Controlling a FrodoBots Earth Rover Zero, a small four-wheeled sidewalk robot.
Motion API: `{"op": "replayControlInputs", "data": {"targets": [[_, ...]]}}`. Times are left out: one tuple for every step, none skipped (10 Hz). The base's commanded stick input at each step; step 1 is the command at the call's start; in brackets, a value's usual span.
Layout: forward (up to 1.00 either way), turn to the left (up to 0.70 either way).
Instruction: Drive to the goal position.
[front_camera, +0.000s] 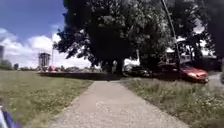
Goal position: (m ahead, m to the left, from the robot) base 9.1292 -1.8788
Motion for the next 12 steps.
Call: {"op": "replayControlInputs", "data": {"targets": [[0.70, 0.00], [0.70, 0.00], [0.70, 0.00], [0.70, 0.00], [0.70, 0.00], [0.70, 0.00], [0.70, 0.00], [0.70, 0.00], [0.70, 0.00], [0.70, 0.00], [0.70, 0.00], [0.70, 0.00]]}}
